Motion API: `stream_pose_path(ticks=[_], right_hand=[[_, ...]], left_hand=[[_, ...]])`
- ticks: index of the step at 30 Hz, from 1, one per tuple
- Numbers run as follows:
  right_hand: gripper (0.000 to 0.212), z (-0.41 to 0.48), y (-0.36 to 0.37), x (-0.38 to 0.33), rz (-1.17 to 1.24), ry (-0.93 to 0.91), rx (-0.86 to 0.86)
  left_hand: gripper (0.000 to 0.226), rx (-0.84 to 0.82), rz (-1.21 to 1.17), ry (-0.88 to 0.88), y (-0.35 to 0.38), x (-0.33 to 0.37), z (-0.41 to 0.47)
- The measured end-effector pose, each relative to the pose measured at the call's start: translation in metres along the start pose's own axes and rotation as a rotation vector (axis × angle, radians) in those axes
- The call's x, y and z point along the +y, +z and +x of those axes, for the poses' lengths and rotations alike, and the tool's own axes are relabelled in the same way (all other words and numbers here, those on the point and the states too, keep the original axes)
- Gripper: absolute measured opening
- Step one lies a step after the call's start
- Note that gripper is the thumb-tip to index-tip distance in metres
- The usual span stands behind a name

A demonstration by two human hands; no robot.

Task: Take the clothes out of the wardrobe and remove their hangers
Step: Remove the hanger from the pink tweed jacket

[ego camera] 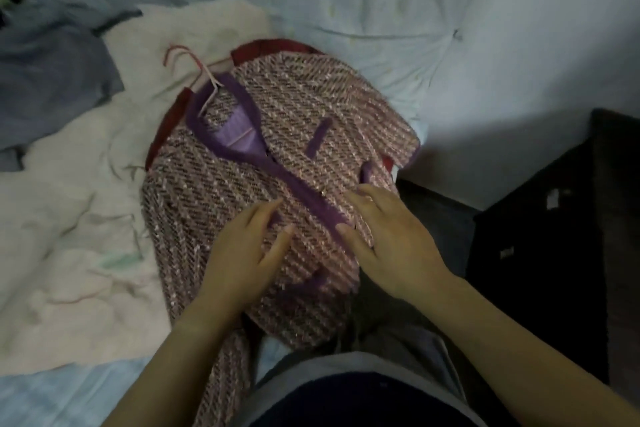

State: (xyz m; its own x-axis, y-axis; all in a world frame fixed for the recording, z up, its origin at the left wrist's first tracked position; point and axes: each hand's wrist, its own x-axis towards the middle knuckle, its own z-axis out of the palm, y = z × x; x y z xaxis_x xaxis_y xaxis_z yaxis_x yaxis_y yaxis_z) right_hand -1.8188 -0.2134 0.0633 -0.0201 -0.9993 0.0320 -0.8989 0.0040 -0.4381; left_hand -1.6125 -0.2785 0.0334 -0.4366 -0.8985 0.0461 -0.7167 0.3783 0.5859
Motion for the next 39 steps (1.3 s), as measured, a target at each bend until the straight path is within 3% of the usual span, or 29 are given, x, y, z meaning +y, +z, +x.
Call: stream_pose_path(ticks=[9, 13, 18, 24, 27, 31, 39], right_hand=[[0.052, 0.233, 0.0, 0.033, -0.002, -0.336, -0.151], [0.05, 0.347, 0.002, 0.032, -0.048, -0.503, -0.204], [0.054, 0.431, 0.034, 0.034, -0.101, -0.613, -0.332], [0.044, 0.443, 0.057, 0.044, -0.045, -0.658, -0.39], [0.043, 0.439, 0.056, 0.044, 0.029, -0.714, -0.41], [0.041, 0.426, 0.053, 0.044, 0.07, -0.765, -0.429], [0.028, 0.349, 0.011, 0.02, 0.252, -0.847, -0.39]], left_hand=[[0.059, 0.181, 0.202, -0.264, -0.021, -0.061, 0.111], [0.063, 0.33, 0.316, -0.541, -0.037, -0.091, 0.156], [0.066, 0.246, 0.299, -0.859, -0.035, -0.13, 0.19], [0.049, 0.378, 0.373, -0.867, -0.025, -0.124, 0.193], [0.051, 0.362, 0.445, -0.828, -0.018, -0.109, 0.185], [0.031, 0.381, 0.328, -0.899, -0.01, -0.09, 0.174], [0.029, 0.663, 0.271, -0.84, -0.022, -0.011, 0.084]])
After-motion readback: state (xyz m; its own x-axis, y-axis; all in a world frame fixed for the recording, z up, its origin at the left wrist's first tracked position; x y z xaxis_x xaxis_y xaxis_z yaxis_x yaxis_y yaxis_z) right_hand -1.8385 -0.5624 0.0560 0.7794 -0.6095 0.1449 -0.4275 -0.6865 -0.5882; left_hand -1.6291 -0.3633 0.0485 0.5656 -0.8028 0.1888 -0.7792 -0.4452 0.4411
